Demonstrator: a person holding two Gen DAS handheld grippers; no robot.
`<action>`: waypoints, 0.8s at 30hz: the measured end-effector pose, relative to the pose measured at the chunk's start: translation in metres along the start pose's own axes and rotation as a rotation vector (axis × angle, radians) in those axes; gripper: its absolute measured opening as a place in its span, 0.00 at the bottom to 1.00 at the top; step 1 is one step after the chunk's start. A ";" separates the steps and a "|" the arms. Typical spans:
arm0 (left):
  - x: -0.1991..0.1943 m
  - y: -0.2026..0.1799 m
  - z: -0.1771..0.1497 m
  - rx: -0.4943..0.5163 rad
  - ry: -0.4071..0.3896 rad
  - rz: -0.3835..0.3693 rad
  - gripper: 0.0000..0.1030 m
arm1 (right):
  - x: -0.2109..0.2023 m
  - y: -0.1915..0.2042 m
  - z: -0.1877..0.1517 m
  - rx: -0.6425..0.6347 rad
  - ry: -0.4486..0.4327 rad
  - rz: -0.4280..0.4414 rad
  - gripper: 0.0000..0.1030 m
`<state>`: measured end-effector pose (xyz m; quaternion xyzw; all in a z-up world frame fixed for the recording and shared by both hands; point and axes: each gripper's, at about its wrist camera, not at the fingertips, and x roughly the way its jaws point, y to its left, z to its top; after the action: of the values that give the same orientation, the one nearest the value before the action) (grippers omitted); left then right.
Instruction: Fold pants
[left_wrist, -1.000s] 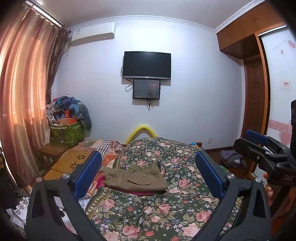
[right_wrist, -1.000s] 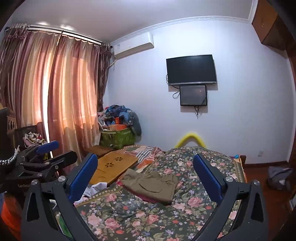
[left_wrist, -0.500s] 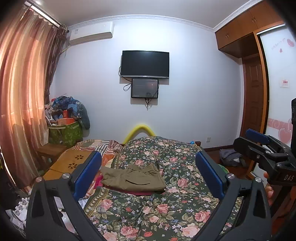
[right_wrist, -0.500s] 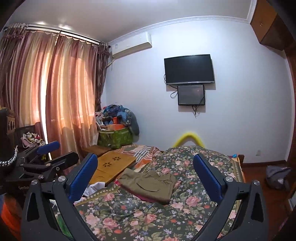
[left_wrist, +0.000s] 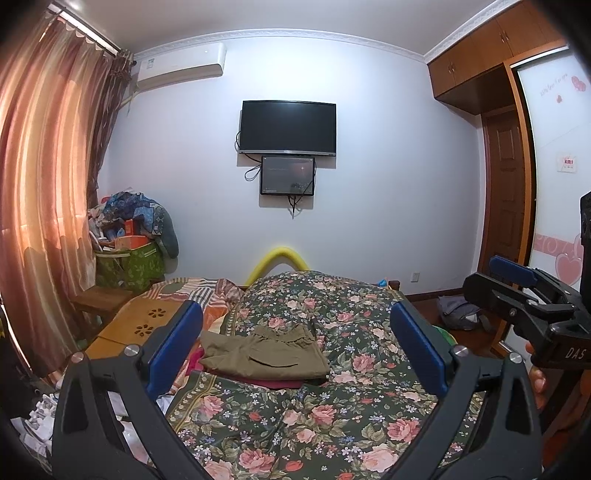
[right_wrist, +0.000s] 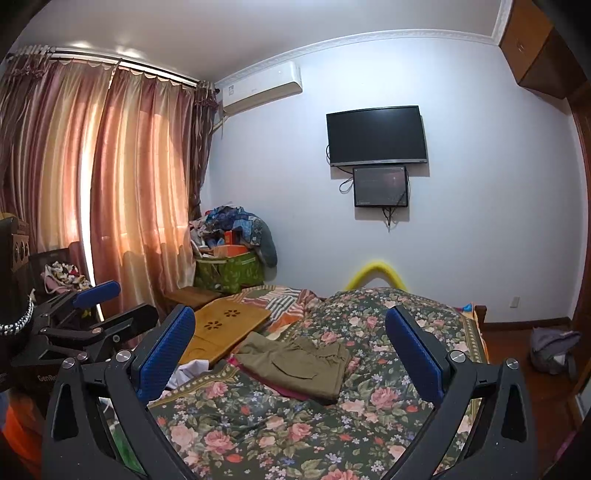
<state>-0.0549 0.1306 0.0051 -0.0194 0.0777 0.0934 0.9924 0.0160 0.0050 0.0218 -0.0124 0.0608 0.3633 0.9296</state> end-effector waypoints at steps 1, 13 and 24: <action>0.000 0.000 0.000 0.000 0.001 -0.001 1.00 | 0.000 -0.001 0.000 0.000 0.001 -0.001 1.00; 0.000 0.000 0.001 -0.004 0.004 -0.002 1.00 | 0.000 -0.002 -0.001 0.007 0.008 0.003 1.00; 0.003 -0.004 -0.001 -0.008 0.006 0.002 1.00 | 0.002 -0.002 -0.002 0.013 0.012 0.000 1.00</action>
<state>-0.0517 0.1276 0.0042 -0.0237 0.0804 0.0944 0.9920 0.0187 0.0043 0.0196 -0.0087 0.0689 0.3629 0.9293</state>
